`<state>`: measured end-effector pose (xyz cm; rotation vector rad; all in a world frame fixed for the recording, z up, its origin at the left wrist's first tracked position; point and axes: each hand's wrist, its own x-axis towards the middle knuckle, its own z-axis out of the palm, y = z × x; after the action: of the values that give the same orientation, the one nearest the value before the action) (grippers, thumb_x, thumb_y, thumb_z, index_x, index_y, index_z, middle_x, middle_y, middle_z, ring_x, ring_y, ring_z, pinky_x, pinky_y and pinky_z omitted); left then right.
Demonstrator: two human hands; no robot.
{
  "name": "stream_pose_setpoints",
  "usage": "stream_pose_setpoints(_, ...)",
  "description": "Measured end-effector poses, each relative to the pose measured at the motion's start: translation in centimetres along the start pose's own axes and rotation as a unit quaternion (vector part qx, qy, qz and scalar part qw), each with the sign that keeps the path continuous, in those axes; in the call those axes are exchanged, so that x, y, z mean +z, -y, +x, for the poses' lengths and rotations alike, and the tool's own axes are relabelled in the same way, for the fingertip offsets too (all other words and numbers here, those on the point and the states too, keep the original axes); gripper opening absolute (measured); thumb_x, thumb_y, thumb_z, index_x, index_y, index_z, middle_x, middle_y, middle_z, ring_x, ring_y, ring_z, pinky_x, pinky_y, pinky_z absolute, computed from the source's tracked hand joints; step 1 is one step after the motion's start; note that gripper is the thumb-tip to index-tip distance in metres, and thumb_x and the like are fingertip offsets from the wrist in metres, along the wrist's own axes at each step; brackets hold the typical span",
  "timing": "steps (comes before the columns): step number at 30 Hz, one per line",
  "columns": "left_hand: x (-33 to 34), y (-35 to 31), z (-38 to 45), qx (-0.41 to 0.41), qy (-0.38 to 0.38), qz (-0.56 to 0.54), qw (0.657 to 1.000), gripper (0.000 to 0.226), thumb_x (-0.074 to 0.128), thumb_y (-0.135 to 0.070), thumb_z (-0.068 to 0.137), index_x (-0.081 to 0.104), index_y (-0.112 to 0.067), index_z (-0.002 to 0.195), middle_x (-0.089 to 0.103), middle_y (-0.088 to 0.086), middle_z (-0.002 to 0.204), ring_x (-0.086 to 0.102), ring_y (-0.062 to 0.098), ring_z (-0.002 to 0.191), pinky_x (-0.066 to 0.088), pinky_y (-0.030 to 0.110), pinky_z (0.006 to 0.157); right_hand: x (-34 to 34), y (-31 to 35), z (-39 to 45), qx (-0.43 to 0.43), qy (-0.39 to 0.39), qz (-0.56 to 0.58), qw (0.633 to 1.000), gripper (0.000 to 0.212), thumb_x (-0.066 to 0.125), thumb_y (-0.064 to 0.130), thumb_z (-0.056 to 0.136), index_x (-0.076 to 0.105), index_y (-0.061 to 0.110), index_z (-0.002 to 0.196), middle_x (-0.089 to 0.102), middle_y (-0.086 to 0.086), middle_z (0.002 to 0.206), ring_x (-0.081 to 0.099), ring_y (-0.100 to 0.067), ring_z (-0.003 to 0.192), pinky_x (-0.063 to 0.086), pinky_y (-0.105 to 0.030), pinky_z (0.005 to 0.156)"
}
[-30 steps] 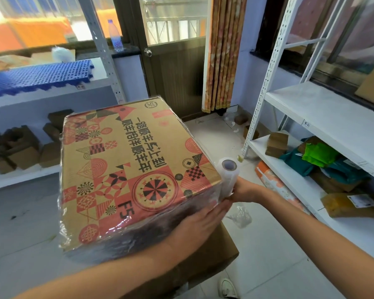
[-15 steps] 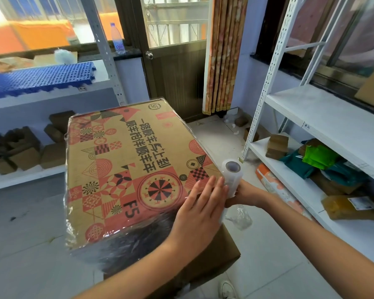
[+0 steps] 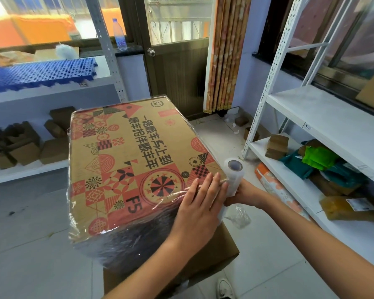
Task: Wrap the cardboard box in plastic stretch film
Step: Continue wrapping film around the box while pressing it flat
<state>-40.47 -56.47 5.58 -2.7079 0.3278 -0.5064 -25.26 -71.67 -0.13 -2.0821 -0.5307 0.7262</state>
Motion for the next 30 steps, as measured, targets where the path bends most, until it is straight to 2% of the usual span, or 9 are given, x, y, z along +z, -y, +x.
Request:
stream_pose_setpoints(3,-0.9,-0.2,-0.1,-0.045,-0.046,-0.062,0.996,0.058,0.067,-0.045,0.077,0.06,-0.017,0.127,0.056,0.008,0.132,0.05,0.025,0.125,0.031,0.043,0.108,0.2,0.2,0.0,0.001,-0.004,-0.002,1.0,0.056,0.076,-0.007,0.071,0.055,0.005,0.121,0.062,-0.012,0.113,0.059,-0.016,0.098,0.049,-0.007,0.069)
stream_pose_setpoints(6,-1.1,-0.1,-0.3,-0.056,-0.068,-0.109,0.99,0.056,0.067,-0.037,0.079,0.058,-0.012,0.129,0.055,0.011,0.134,0.048,0.028,0.127,0.042,0.046,0.103,0.3,0.3,-0.1,0.001,-0.014,-0.007,1.0,0.056,0.076,-0.008,0.07,0.055,0.002,0.121,0.062,-0.012,0.111,0.059,-0.016,0.097,0.05,-0.007,0.069)
stream_pose_setpoints(10,-1.5,0.0,-1.4,-0.052,-0.131,-0.203,0.969,0.043,0.05,-0.021,0.086,0.06,-0.007,0.125,0.053,0.013,0.135,0.045,0.029,0.13,0.037,0.047,0.106,0.2,0.4,-0.2,0.009,-0.017,-0.024,1.0,0.05,0.075,-0.005,0.073,0.056,-0.001,0.119,0.063,-0.01,0.109,0.061,-0.021,0.1,0.052,-0.013,0.073)
stream_pose_setpoints(13,-1.6,0.1,-2.4,-0.055,-0.12,-0.207,0.97,0.042,0.05,-0.022,0.085,0.063,-0.008,0.122,0.056,0.012,0.132,0.05,0.027,0.126,0.037,0.045,0.106,0.3,0.3,-0.4,0.007,-0.032,-0.005,0.999,0.052,0.074,-0.008,0.072,0.055,-0.002,0.12,0.063,-0.019,0.112,0.062,-0.027,0.104,0.055,-0.024,0.08)
stream_pose_setpoints(16,-1.3,0.4,-2.6,-0.051,-0.097,-0.168,0.98,0.048,0.071,-0.024,0.076,0.064,-0.007,0.12,0.059,0.011,0.128,0.054,0.027,0.121,0.043,0.043,0.101,0.9,0.6,-0.4,0.007,-0.039,-0.026,0.999,0.053,0.074,-0.005,0.075,0.053,0.004,0.122,0.061,-0.012,0.111,0.06,-0.021,0.102,0.053,-0.014,0.075)
stream_pose_setpoints(19,-1.0,0.4,-2.6,-0.057,-0.112,-0.183,0.975,0.049,0.074,-0.023,0.072,0.065,-0.008,0.118,0.061,0.01,0.126,0.056,0.027,0.119,0.046,0.041,0.099,1.2,0.7,-0.7,0.019,-0.046,-0.038,0.998,0.048,0.073,-0.004,0.075,0.055,0.0,0.119,0.062,-0.012,0.105,0.06,-0.012,0.088,0.049,-0.008,0.069)
stream_pose_setpoints(24,2.5,0.2,-3.2,-0.016,-0.162,-0.128,0.978,0.046,0.055,-0.019,0.081,0.059,-0.005,0.125,0.052,0.013,0.135,0.044,0.028,0.128,0.027,0.04,0.111,1.6,1.1,-1.4,0.032,-0.077,-0.015,0.996,0.045,0.073,-0.005,0.074,0.055,0.005,0.114,0.06,-0.005,0.101,0.059,-0.01,0.091,0.052,-0.016,0.076)
stream_pose_setpoints(27,5.0,-0.1,-3.1,0.025,-0.199,-0.052,0.978,0.042,0.059,-0.016,0.082,0.06,-0.003,0.122,0.043,0.017,0.138,0.038,0.029,0.13,0.018,0.04,0.115,2.1,1.1,-2.0,0.058,-0.086,0.001,0.995,0.045,0.073,-0.002,0.075,0.057,-0.003,0.117,0.063,-0.014,0.106,0.061,-0.027,0.101,0.048,-0.007,0.066)
stream_pose_setpoints(30,5.9,-0.4,-2.2,0.019,-0.237,-0.088,0.967,0.032,0.062,-0.017,0.082,0.066,-0.006,0.112,0.042,0.016,0.136,0.039,0.028,0.129,0.018,0.038,0.116,2.5,0.7,-2.5,0.065,-0.121,0.017,0.99,0.046,0.074,0.0,0.076,0.056,-0.002,0.119,0.062,-0.008,0.101,0.059,-0.032,0.107,0.044,-0.002,0.061)
